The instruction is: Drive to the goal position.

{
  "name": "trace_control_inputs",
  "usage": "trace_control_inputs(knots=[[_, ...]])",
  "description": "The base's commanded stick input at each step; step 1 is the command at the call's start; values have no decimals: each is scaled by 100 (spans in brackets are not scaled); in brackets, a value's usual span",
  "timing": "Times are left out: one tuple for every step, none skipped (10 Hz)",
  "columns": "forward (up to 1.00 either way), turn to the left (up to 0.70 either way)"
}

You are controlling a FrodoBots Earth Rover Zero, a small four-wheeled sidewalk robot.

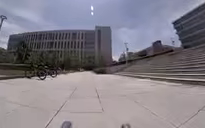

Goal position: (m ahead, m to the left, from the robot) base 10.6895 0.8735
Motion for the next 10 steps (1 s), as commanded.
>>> trace_control_inputs(knots=[[70, 0], [70, 0], [70, 0], [70, 0], [70, 0], [70, 0], [70, 0], [70, 0], [70, 0], [70, 0]])
